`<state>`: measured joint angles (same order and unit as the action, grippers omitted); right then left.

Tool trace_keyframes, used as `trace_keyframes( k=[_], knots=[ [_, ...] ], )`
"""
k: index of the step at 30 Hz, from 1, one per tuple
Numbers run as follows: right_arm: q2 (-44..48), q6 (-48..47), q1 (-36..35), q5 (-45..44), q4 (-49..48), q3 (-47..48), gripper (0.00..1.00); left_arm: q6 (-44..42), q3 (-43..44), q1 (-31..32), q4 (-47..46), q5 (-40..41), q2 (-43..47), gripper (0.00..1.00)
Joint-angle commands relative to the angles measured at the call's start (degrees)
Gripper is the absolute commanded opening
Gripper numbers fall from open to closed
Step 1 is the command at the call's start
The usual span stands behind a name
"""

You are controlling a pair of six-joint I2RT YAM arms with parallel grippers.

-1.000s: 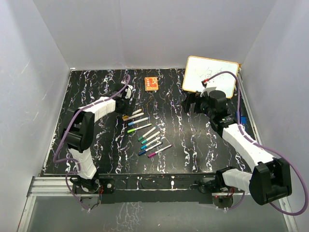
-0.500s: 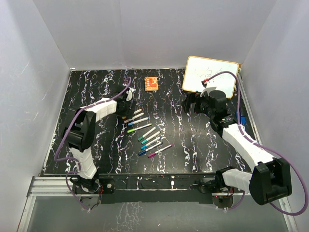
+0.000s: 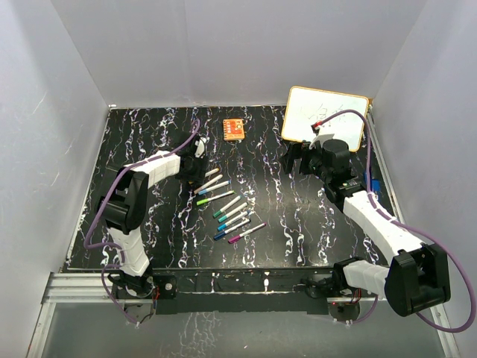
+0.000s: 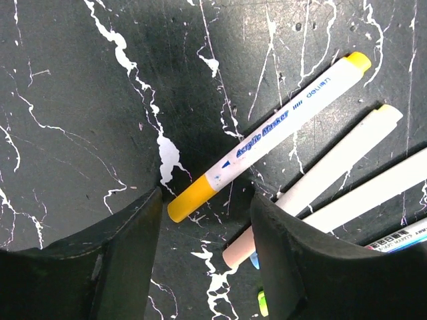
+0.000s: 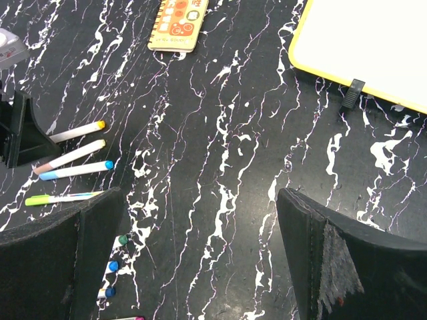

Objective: Open the pen caps

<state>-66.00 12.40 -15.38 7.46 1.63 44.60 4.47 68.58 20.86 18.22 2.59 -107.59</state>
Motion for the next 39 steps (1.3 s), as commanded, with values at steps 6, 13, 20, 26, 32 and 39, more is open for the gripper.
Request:
trace_keyframes(
  k=[6, 13, 20, 26, 32, 39],
  knots=[
    [1.65, 0.46, -0.20, -0.07, -3.47, 0.93, 0.98, 1.95, -0.85, 0.58, 2.47, -1.54, -0.90, 0.34],
    [1.44, 0.43, -0.27, -0.28, -3.56, 0.84, 0.98, 2.72, 1.47, 0.57, 1.30, -2.10, -3.82, 0.19],
    [0.82, 0.41, -0.26, -0.43, -3.56, 0.93, 0.98, 3.01, 3.21, 0.58, 1.21, -2.61, -5.85, 0.14],
    [0.53, 0.43, -0.22, -0.18, -3.82, 0.82, 0.98, 2.75, 2.23, 0.58, 1.13, -2.45, -6.04, 0.23],
    [0.07, 0.93, -0.27, -0.14, -3.99, 0.83, 0.98, 2.91, 1.82, 0.58, 0.40, -2.06, -6.40, 0.00],
    [-3.36, 6.75, -0.20, 2.13, -4.05, 2.73, 0.95, 3.91, 0.29, 0.69, -6.33, -6.73, 1.47, 0.00]
  ],
)
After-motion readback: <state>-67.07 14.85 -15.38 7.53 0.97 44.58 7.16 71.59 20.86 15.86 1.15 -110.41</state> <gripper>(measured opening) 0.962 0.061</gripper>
